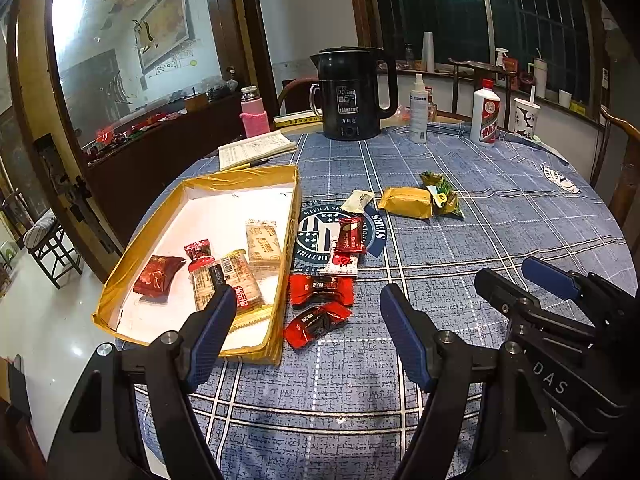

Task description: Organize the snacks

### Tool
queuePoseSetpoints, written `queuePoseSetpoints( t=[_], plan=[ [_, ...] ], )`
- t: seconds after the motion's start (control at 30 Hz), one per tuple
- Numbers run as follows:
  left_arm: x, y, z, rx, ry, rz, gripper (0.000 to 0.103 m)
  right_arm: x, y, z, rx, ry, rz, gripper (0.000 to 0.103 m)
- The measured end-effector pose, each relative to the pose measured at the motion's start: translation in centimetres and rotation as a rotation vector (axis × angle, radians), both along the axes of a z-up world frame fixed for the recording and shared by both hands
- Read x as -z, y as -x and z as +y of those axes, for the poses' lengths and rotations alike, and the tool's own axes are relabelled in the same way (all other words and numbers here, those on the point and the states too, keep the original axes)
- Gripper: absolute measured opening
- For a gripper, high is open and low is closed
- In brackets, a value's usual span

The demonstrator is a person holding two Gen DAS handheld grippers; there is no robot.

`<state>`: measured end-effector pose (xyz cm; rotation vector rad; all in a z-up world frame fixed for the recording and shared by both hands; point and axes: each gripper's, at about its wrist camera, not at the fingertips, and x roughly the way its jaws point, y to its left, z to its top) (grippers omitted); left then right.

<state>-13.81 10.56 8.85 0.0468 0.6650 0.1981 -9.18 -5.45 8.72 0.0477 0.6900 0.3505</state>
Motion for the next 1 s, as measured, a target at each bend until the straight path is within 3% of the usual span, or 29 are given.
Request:
queuePoseSetpoints(
  t=[1.0],
  plan=[
    [1.8, -2.5, -0.3, 0.015, 0.003, 0.066, 0.074, 1.7, -2.2, -0.7, 0.021, -0.008, 0.051, 0.060]
  ],
)
